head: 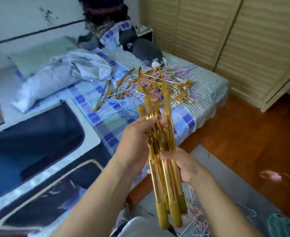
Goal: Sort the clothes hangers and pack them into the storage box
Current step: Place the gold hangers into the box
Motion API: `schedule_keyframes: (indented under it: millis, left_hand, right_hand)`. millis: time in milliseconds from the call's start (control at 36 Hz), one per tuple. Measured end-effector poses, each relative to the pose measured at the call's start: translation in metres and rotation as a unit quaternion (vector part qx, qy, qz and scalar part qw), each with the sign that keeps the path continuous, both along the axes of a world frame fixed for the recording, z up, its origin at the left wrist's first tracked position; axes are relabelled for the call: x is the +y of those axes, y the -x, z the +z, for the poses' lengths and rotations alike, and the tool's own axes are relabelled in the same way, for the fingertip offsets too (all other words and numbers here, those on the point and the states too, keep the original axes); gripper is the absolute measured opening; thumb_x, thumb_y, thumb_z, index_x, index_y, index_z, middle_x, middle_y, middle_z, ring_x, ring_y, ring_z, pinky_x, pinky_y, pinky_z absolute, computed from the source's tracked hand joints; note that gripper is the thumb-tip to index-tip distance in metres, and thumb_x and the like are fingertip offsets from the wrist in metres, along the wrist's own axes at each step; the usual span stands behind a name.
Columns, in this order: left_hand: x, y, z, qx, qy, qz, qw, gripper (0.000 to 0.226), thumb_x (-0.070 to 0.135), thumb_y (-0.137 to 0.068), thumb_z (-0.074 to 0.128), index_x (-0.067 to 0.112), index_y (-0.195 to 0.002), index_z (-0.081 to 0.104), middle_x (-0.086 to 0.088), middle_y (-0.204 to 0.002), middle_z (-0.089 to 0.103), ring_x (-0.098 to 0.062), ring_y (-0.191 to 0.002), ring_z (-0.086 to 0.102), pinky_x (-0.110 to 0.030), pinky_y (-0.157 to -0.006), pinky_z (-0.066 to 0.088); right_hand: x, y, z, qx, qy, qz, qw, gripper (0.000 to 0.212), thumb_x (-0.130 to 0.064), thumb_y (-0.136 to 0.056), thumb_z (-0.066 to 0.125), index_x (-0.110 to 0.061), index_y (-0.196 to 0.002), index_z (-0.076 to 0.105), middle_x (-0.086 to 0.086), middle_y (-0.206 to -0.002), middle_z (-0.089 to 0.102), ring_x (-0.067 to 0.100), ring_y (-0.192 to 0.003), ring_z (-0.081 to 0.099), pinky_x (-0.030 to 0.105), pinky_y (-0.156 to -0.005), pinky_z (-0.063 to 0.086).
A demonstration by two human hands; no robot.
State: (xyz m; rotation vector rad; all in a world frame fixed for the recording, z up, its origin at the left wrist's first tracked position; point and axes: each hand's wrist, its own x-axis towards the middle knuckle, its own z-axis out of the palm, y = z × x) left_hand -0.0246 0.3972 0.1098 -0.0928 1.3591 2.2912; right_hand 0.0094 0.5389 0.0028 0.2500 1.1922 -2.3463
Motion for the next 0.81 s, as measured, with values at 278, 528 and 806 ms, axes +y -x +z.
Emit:
schedule_keyframes:
  millis: [278,528,806]
  left_hand:
    - [-0.08,-0.025,0.015,0.016,0.043,0.144,0.989,0.025,0.021,-0.102,0.054,0.001,-0.111,0.066,-0.013,-0.086,0.064,-0.02,-0.056,0.057,-0.022,-0.038,0.042]
    - [-0.174,-0.037,-0.01,0.124,0.202,0.237,0.942,0.027,0.026,-0.106,0.05,0.008,-0.114,0.067,-0.009,-0.114,0.065,0.008,-0.07,0.062,-0.014,-0.063,0.051]
    - [-0.32,-0.023,-0.047,0.006,0.079,-0.033,0.996,0.054,0.03,-0.088,0.071,-0.001,-0.131,0.061,-0.026,-0.132,0.063,-0.052,-0.12,0.055,-0.058,-0.117,0.032]
  right_hand:
    - [-0.082,-0.003,0.026,0.02,-0.037,0.117,0.992,0.025,-0.008,-0.08,0.067,-0.006,-0.103,0.077,0.024,-0.105,0.072,0.033,-0.096,0.072,0.043,-0.081,0.059]
    - [-0.159,0.012,0.04,0.002,0.014,0.076,0.997,0.032,0.002,-0.089,0.055,0.005,-0.118,0.069,0.026,-0.125,0.065,0.033,-0.099,0.071,0.04,-0.07,0.06]
    - [-0.291,0.018,0.059,0.04,-0.056,0.117,0.991,0.036,-0.007,-0.078,0.066,-0.003,-0.113,0.073,0.029,-0.105,0.068,0.035,-0.088,0.069,0.042,-0.079,0.058]
